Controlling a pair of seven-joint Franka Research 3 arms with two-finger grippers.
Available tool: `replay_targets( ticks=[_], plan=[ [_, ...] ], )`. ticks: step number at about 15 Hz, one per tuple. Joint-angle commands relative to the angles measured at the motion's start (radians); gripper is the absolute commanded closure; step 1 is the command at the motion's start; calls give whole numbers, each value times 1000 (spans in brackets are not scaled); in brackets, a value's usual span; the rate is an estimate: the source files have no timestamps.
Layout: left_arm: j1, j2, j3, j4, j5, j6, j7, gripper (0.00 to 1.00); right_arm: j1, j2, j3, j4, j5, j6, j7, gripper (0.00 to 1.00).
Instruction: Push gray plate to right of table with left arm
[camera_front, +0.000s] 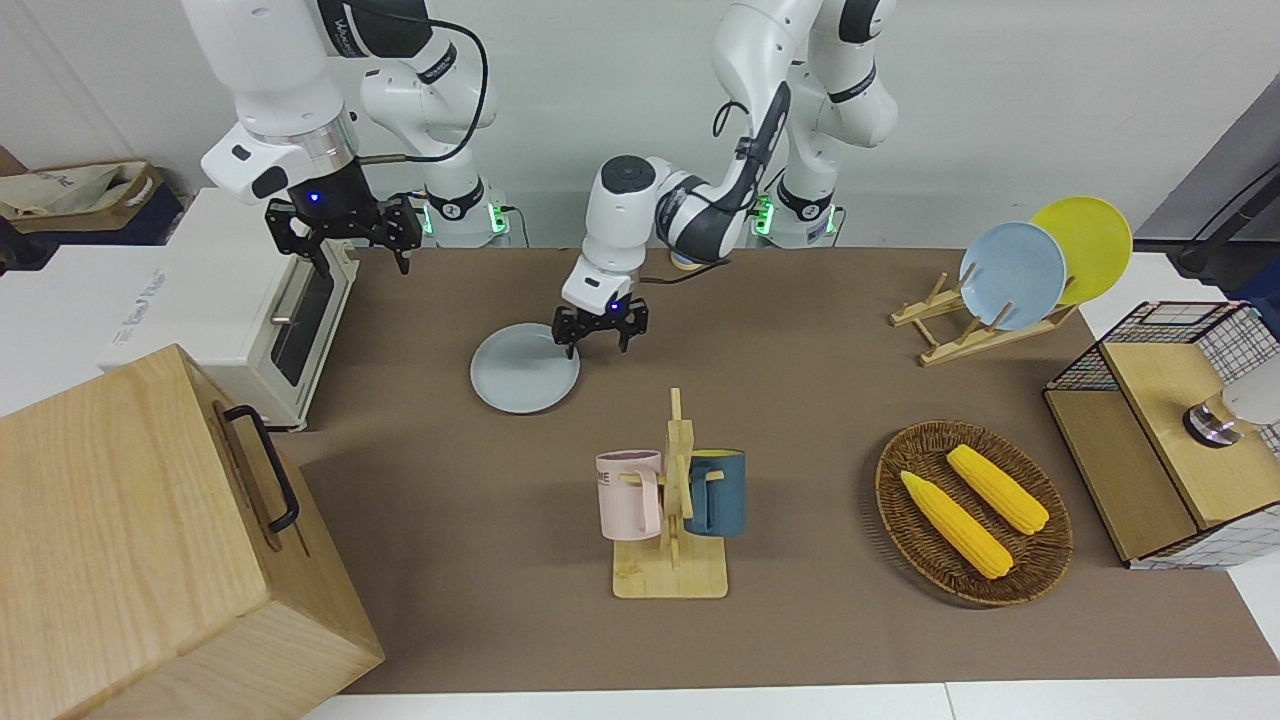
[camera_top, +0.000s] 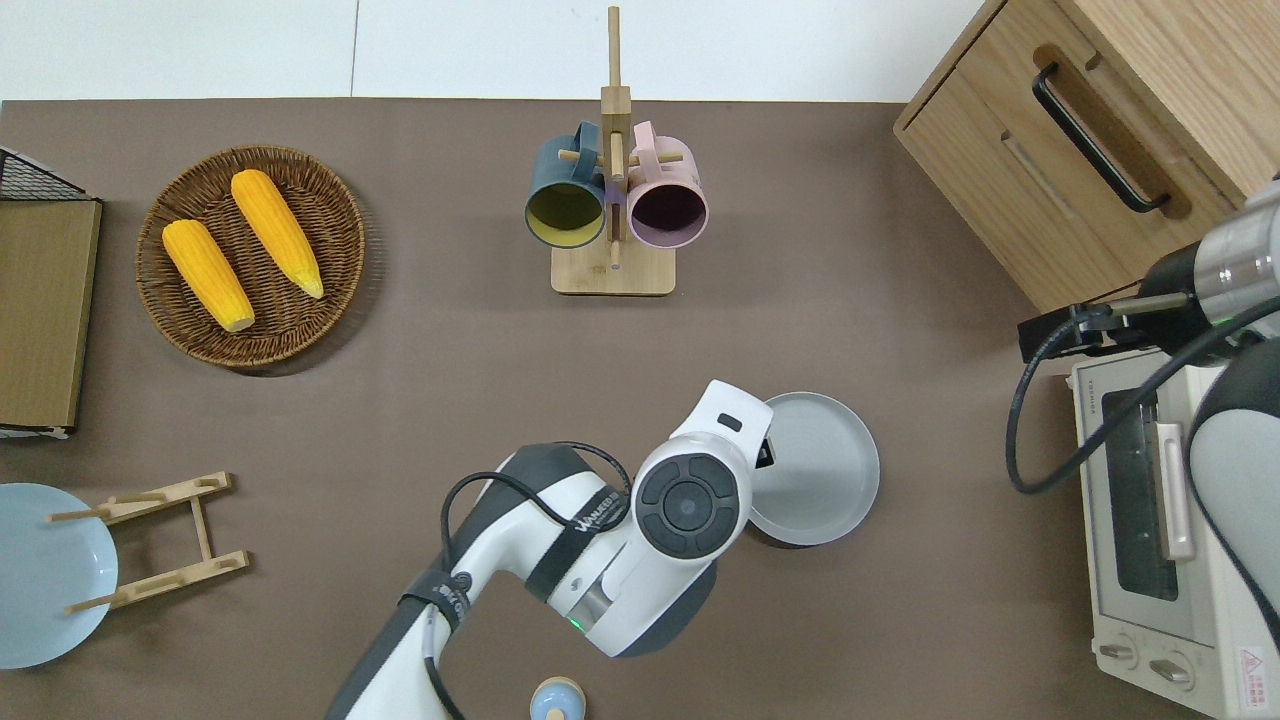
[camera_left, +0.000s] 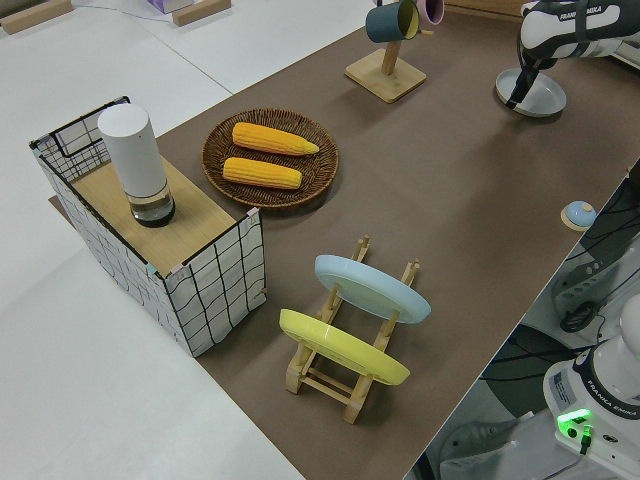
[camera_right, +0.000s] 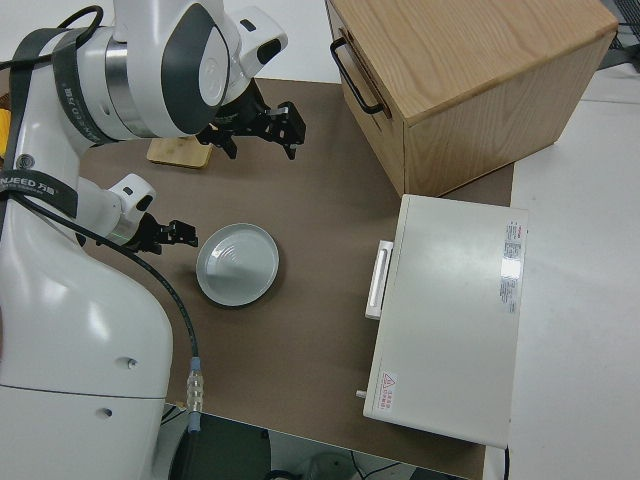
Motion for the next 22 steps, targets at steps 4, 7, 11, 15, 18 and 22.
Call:
replay_targets(
  ticks=[4,7,11,15,18,22],
  plan=[
    [182,-224,-3,-75,-40,-252,268,9,-1,-6,0,1,7,-10,3,17],
    [282,-283,-2,-73,-42,-373,406,9,-1,-6,0,1,7,-10,3,17],
    [423,-346,-2,-66,-37,-497,612,9,-1,-6,0,1,7,-10,3,17],
    [547,-395,6,-61,-23,-559,785,9,-1,-7,0,1,7,-10,3,17],
    [626,-419,18,-24,18,-614,940,9,-1,-6,0,1,7,-10,5,17],
    [713,-432,24,17,47,-654,997,9,-1,-6,0,1,7,-10,5,17]
  ],
)
